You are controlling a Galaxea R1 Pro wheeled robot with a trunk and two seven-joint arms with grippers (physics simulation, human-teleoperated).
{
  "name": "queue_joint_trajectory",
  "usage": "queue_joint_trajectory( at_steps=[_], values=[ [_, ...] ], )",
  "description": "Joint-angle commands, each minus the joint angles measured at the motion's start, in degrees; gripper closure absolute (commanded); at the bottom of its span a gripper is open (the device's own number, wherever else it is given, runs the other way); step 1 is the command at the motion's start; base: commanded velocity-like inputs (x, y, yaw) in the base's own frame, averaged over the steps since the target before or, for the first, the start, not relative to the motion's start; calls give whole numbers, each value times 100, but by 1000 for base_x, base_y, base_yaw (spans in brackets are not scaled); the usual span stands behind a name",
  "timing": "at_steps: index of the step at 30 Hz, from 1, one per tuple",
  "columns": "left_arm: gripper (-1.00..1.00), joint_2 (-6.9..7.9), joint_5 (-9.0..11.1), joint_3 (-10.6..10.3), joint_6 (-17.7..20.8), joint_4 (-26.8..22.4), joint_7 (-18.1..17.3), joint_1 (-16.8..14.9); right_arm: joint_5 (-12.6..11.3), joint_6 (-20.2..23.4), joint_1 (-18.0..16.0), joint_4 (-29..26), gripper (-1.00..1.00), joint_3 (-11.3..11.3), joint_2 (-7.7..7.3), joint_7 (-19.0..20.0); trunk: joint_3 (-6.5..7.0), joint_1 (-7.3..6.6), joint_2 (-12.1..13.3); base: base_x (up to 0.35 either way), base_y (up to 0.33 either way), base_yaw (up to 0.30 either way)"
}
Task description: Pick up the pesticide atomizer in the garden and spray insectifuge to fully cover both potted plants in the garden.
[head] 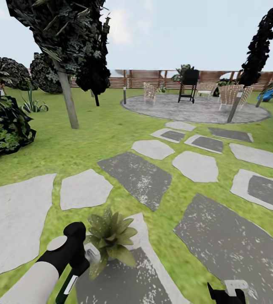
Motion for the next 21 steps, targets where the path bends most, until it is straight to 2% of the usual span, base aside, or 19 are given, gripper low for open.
queue_joint_trajectory(
  at_steps=[1, 14, 17, 21],
  values=[
    [100, 3, -48, -22, 49, -8, -59, -18, 20, -22, -4, 2, -100, -49, 1, 45, -6, 1, -2, 233, -197, 265],
    [100, -9, -28, -22, 69, -27, -93, -132, 20, -22, -4, 2, -100, -48, 2, 44, -6, 1, -2, 221, -185, 277],
    [100, -11, -37, -22, 76, -28, -100, -153, 20, -22, -4, 2, -100, -49, 4, 45, -6, 1, -2, -8, -57, 162],
    [100, -29, -44, -25, 77, -27, -105, -226, 20, -22, -4, 2, -100, -49, 3, 45, -6, 1, -2, -238, -61, 23]
  ],
)
